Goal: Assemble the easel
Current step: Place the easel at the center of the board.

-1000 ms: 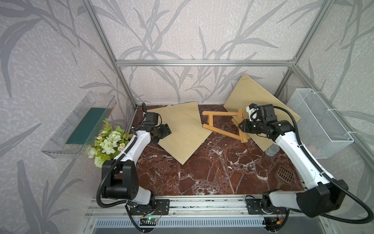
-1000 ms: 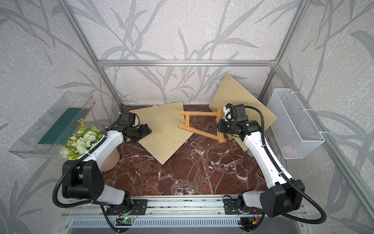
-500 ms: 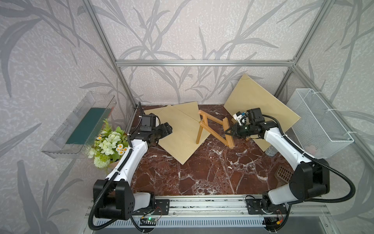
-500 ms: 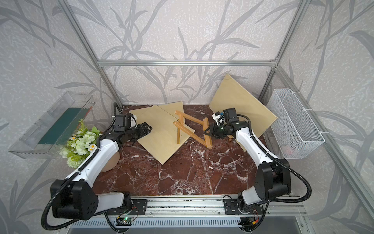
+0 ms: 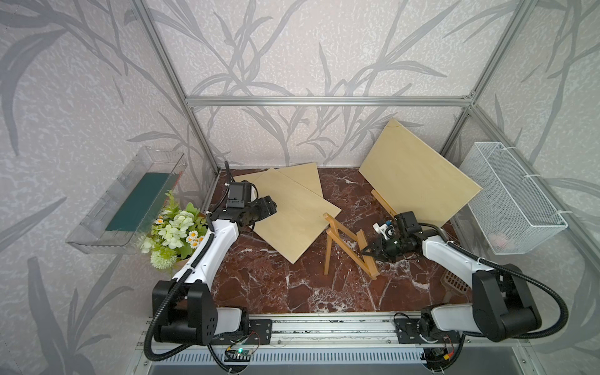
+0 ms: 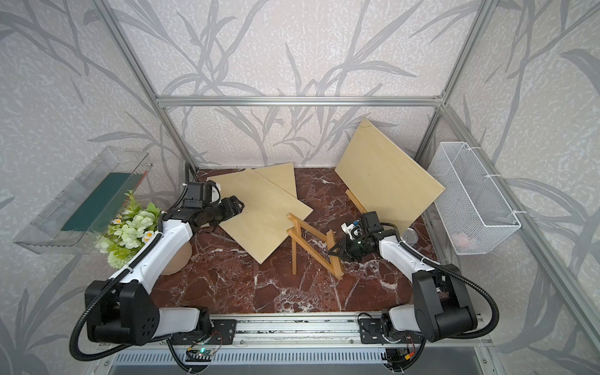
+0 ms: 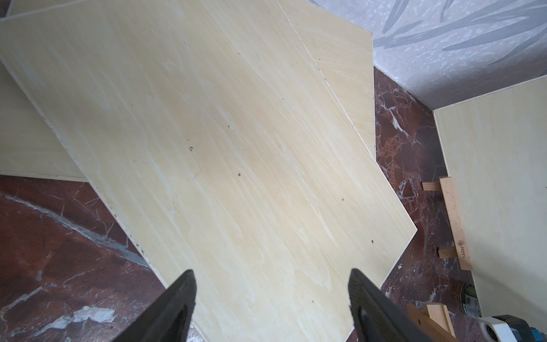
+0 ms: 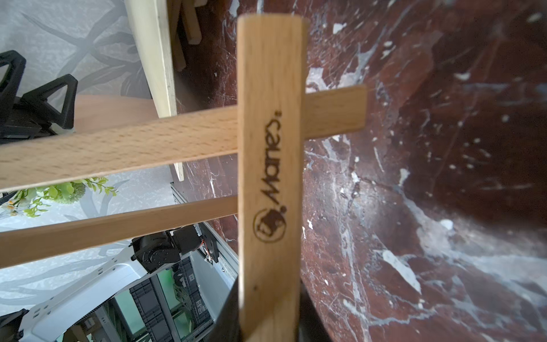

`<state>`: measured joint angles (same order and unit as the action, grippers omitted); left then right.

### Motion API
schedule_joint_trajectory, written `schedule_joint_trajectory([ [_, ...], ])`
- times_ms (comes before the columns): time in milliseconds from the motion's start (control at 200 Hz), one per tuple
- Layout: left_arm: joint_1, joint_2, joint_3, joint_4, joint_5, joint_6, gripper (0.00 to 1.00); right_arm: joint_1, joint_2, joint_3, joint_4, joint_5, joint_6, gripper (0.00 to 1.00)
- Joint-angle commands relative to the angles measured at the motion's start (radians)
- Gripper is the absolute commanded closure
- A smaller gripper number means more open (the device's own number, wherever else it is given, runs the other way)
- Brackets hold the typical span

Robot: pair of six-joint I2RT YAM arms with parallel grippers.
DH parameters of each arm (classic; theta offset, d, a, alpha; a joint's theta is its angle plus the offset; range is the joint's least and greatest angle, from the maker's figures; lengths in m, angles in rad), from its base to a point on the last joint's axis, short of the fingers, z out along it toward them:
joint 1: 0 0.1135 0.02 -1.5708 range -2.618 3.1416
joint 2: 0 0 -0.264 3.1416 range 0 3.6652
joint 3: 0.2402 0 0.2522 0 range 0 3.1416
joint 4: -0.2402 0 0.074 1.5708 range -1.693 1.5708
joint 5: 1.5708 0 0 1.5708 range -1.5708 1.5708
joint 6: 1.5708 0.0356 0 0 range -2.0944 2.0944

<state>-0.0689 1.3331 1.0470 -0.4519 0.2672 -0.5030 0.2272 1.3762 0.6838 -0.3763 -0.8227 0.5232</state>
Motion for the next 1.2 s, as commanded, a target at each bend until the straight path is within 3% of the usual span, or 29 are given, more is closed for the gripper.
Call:
schedule_joint_trajectory([
  [0, -0.009, -0.014, 0.017, -0.014, -0.034, 0.021, 0.18, 0.002, 0.022, -0.027, 0.108, 0.090, -0.055, 0.99],
  [405, -0.056, -0.025, -0.010, -0.039, -0.093, 0.024, 0.18, 0.020, 0.271, -0.039, 0.231, 0.220, -0.096, 1.00],
  [665, -0.047, -0.061, -0.100, -0.064, -0.144, -0.103, 0.18, 0.060, 0.362, 0.018, 0.228, 0.281, -0.111, 1.00],
  [945, 0.039, -0.127, -0.280, 0.003, -0.021, -0.251, 0.18, 0.060, 0.374, 0.041, 0.286, 0.464, -0.095, 1.00],
  [1194, 0.054, -0.091, -0.361, 0.144, 0.052, -0.347, 0.18, 0.064, 0.426, 0.020, 0.441, 0.448, 0.027, 0.90],
])
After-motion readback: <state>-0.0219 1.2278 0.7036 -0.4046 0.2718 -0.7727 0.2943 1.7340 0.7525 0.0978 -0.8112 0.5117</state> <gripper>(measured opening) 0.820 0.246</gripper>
